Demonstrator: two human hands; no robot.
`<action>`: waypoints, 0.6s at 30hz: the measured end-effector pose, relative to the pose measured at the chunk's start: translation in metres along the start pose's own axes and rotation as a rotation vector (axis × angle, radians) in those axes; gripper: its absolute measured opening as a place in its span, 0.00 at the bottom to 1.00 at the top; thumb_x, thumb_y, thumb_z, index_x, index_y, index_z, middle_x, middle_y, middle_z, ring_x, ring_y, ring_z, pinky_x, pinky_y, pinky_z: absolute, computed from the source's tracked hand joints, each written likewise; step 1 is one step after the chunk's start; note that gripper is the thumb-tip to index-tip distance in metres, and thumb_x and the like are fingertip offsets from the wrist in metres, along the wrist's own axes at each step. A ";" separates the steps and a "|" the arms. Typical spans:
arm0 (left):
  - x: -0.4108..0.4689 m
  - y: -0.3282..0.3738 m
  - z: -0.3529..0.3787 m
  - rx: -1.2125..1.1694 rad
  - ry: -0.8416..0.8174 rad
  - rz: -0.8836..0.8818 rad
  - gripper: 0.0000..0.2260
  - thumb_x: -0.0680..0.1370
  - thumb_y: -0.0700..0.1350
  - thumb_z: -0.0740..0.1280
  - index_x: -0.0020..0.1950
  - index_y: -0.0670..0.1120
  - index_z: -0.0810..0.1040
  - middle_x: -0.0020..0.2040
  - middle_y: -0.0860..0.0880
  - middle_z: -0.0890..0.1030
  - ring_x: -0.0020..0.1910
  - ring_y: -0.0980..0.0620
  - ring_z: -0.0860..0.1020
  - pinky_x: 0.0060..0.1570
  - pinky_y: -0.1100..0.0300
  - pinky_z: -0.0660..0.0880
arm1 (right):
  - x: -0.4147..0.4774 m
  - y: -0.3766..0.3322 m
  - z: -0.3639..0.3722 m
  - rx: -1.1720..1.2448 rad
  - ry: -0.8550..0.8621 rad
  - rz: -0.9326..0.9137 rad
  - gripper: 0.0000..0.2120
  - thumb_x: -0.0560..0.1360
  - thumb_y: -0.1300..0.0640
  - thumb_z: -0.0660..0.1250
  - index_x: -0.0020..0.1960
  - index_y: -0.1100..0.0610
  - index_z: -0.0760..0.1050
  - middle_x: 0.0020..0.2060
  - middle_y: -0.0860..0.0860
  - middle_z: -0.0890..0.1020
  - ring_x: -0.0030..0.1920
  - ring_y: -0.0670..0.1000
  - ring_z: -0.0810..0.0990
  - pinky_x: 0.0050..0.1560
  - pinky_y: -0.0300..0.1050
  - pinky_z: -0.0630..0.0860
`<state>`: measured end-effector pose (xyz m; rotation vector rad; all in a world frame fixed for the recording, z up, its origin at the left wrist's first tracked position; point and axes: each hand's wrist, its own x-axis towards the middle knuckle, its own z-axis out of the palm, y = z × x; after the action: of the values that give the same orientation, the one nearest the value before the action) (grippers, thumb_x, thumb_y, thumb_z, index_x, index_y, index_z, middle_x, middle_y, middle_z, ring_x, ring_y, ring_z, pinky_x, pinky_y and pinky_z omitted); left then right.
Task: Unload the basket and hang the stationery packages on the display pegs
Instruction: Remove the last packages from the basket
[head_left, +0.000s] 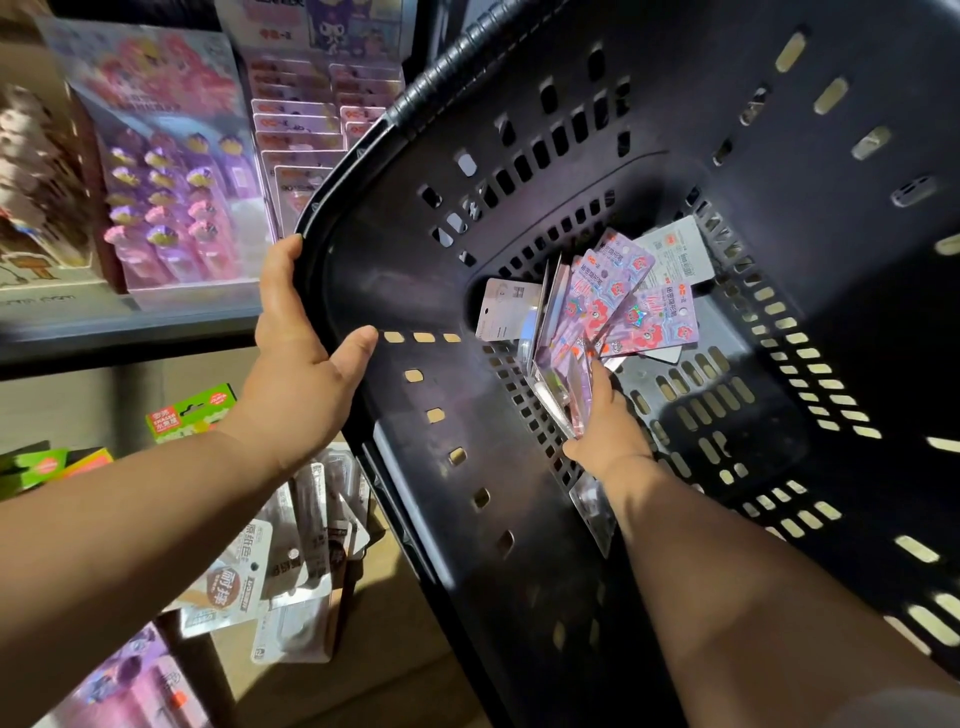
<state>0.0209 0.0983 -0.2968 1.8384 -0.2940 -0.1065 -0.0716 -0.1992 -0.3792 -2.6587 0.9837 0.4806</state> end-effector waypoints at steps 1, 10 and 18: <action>0.000 0.000 0.000 0.006 0.000 0.006 0.34 0.80 0.39 0.65 0.77 0.53 0.48 0.71 0.55 0.60 0.72 0.57 0.61 0.68 0.67 0.57 | 0.000 0.000 -0.001 -0.005 0.020 -0.001 0.53 0.72 0.60 0.73 0.78 0.44 0.36 0.69 0.60 0.66 0.56 0.60 0.79 0.53 0.52 0.78; 0.000 -0.001 0.000 -0.006 -0.001 0.006 0.36 0.74 0.49 0.63 0.76 0.58 0.47 0.73 0.55 0.61 0.75 0.54 0.60 0.75 0.54 0.58 | 0.003 0.000 -0.006 -0.113 0.184 0.018 0.55 0.71 0.57 0.73 0.78 0.48 0.32 0.69 0.57 0.61 0.44 0.53 0.75 0.36 0.43 0.73; -0.001 0.000 0.000 0.012 -0.002 0.010 0.36 0.76 0.47 0.65 0.78 0.54 0.48 0.75 0.51 0.61 0.74 0.52 0.61 0.75 0.53 0.59 | 0.013 -0.024 -0.008 0.013 0.182 -0.046 0.54 0.72 0.55 0.74 0.78 0.47 0.34 0.68 0.62 0.66 0.58 0.60 0.77 0.56 0.53 0.77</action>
<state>0.0199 0.0990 -0.2968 1.8487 -0.3055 -0.1003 -0.0445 -0.1917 -0.3739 -2.7444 0.9685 0.2250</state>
